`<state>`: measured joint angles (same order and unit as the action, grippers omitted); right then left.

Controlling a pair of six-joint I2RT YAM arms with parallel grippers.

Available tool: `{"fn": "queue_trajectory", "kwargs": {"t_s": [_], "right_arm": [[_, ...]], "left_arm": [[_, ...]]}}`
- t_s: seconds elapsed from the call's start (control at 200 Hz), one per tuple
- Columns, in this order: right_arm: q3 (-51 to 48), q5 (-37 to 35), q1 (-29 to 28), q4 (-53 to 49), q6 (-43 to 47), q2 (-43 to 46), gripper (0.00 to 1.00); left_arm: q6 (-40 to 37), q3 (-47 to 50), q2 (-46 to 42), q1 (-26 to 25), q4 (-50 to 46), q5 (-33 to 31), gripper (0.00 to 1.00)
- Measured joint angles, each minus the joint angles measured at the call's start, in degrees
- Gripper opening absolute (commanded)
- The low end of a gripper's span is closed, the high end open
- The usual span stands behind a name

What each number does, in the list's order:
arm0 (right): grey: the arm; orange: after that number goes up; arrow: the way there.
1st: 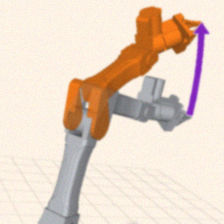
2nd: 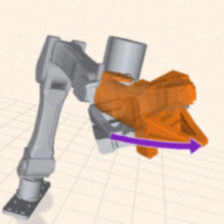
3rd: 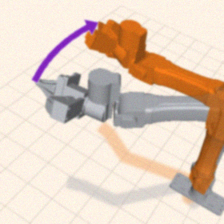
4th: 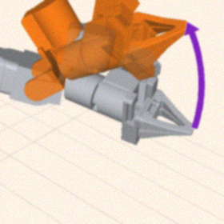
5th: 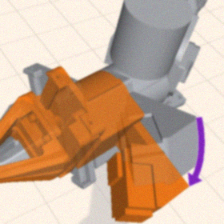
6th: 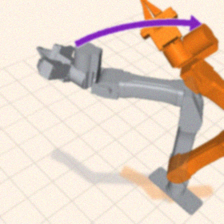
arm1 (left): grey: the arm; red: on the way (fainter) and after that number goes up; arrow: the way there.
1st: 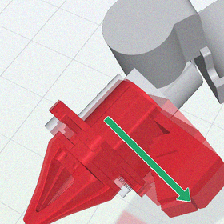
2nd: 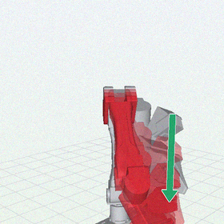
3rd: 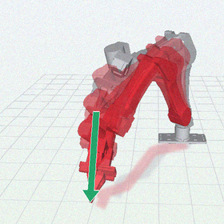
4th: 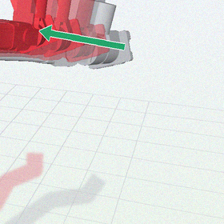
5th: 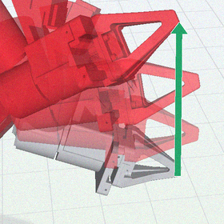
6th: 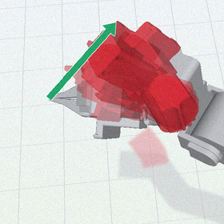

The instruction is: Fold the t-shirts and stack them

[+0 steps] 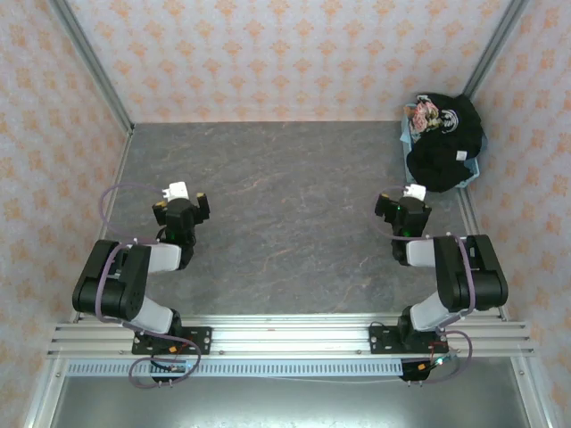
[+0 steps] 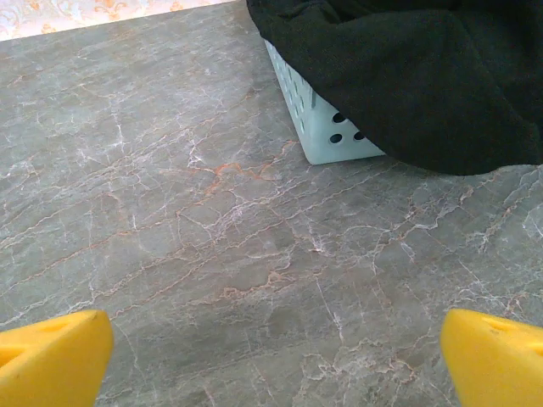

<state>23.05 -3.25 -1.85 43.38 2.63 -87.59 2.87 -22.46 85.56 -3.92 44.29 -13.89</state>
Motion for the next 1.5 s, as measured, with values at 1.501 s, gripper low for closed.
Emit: {"fn": "queue_trajectory", "kwargs": {"t_s": [1.501], "right_arm": [[94.51,-6.03,8.13,-78.75,-28.83,-19.74,0.99]], "left_arm": [[33.53,-64.22,-3.89,-9.9,-72.35,9.84,0.99]]}}
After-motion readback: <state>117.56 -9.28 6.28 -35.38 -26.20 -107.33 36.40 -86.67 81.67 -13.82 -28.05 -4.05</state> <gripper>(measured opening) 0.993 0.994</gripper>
